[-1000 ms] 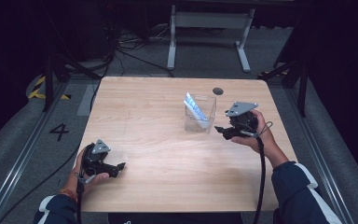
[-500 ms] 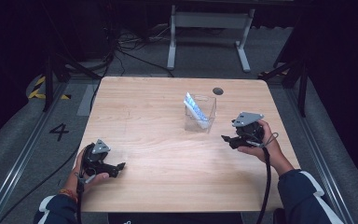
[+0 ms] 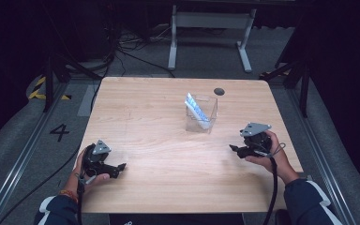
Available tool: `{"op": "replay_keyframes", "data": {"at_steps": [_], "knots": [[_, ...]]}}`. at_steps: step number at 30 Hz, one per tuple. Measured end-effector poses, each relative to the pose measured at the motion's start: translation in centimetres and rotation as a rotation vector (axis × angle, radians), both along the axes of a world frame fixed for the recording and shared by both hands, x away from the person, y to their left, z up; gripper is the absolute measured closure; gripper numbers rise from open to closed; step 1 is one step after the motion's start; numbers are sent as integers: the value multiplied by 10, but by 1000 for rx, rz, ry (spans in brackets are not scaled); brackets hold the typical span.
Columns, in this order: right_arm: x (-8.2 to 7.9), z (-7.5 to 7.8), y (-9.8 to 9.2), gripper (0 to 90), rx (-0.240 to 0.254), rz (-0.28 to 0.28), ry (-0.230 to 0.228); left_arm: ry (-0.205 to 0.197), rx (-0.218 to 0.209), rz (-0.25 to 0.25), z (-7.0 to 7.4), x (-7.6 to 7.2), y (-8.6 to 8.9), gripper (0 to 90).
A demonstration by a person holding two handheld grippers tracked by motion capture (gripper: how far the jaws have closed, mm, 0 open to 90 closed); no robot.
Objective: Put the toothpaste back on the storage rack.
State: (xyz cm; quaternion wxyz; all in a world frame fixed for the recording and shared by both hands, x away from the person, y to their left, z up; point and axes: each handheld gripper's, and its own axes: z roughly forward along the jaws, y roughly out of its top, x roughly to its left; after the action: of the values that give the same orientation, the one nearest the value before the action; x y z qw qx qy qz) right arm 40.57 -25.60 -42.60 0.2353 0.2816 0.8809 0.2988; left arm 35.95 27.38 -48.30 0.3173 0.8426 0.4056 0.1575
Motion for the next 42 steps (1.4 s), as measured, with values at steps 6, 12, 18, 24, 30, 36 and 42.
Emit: {"op": "replay_keyframes", "data": {"at_steps": [6, 12, 18, 24, 30, 36, 42], "knots": [[-9, -12, -15, 294, 2, -25, 15, 0, 0, 0, 0, 0, 0, 6], [-18, -23, -29, 291, 8, -51, 25, 0, 0, 0, 0, 0, 0, 6], [-28, -32, -44, 288, 28, -75, 33, 0, 0, 0, 0, 0, 0, 6], [-40, -39, -59, 278, 65, -81, 46, 0, 0, 0, 0, 0, 0, 6], [-49, -44, -72, 267, 103, -104, 58, 0, 0, 0, 0, 0, 0, 6], [-56, -50, -84, 248, 147, -138, 68, 1, 0, 0, 0, 0, 0, 6], [-61, -59, -96, 234, 230, -178, 96, 0, 0, 0, 0, 0, 0, 6]]}}
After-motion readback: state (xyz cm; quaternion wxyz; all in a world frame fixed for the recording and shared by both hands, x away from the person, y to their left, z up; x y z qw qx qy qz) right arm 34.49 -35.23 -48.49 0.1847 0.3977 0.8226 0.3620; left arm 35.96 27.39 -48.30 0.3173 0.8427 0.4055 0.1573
